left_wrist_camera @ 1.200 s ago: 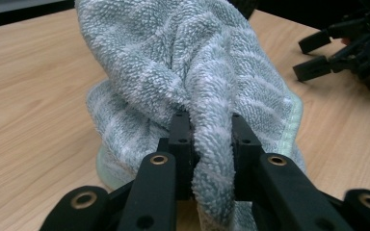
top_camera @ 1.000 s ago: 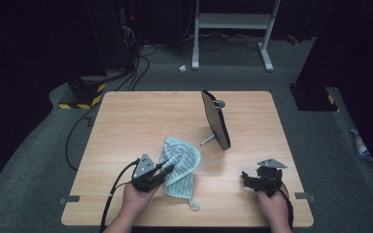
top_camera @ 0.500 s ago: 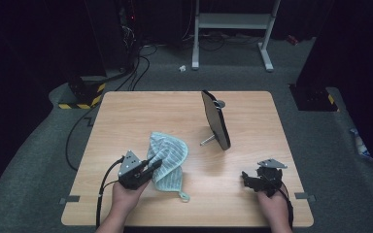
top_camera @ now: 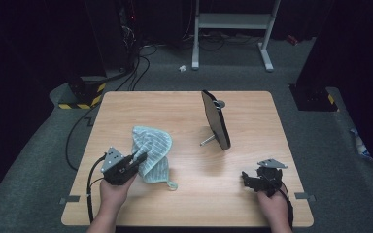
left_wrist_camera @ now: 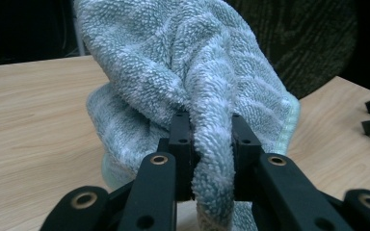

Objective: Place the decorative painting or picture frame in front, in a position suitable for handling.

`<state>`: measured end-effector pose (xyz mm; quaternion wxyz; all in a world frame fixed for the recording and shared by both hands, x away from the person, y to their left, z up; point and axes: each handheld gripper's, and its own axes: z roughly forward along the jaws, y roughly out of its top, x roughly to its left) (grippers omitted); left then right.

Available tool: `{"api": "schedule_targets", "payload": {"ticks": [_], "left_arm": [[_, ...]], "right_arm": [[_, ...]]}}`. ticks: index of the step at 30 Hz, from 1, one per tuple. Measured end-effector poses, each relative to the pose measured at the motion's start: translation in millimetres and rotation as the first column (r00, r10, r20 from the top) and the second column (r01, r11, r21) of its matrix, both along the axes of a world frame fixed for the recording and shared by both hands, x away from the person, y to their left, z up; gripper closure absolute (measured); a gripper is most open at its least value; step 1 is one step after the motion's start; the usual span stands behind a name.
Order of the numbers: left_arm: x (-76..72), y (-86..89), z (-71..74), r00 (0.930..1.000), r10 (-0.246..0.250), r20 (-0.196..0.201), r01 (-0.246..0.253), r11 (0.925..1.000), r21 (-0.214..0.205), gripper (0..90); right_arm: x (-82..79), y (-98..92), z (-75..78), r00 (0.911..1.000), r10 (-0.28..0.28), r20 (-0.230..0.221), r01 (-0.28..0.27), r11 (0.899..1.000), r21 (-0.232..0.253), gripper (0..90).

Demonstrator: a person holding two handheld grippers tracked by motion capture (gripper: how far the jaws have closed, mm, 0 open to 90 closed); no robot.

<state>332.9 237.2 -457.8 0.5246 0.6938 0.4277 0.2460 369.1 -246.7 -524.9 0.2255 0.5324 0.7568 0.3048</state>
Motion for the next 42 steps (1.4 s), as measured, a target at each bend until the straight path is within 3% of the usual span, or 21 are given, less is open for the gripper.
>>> {"api": "schedule_targets", "payload": {"ticks": [10,14,22,27,33,42], "left_arm": [[2.4,29.7,0.3,0.9956,0.093,0.009,-0.093,0.9955,-0.017,76.1],[4.4,42.0,-2.4,0.9886,0.150,0.012,-0.150,0.9887,0.001,76.0],[11.2,58.8,-12.2,0.9772,0.212,-0.008,-0.212,0.9772,-0.007,76.0],[17.5,60.0,-20.6,0.9695,0.244,-0.021,-0.244,0.9695,0.027,76.0],[23.1,59.1,-30.2,0.9664,0.253,-0.048,-0.249,0.9658,0.072,76.0],[31.2,54.8,-46.6,0.9606,0.247,-0.128,-0.230,0.9639,0.135,75.6]], "right_arm": [[0.0,0.0,0.0,1.0000,0.001,0.000,-0.001,1.000,-0.001,9.6],[0.0,0.0,0.0,1.0000,0.001,0.000,-0.001,1.000,-0.001,9.6],[0.1,0.0,0.0,1.0000,0.002,0.000,-0.002,1.000,-0.001,9.5],[0.1,0.0,0.0,1.0000,0.002,0.000,-0.002,1.000,-0.001,9.5],[0.0,0.0,0.0,1.0000,0.002,0.000,-0.002,1.000,-0.001,9.5],[0.0,0.0,0.0,1.0000,0.002,-0.001,-0.002,1.000,-0.001,9.5]]}}
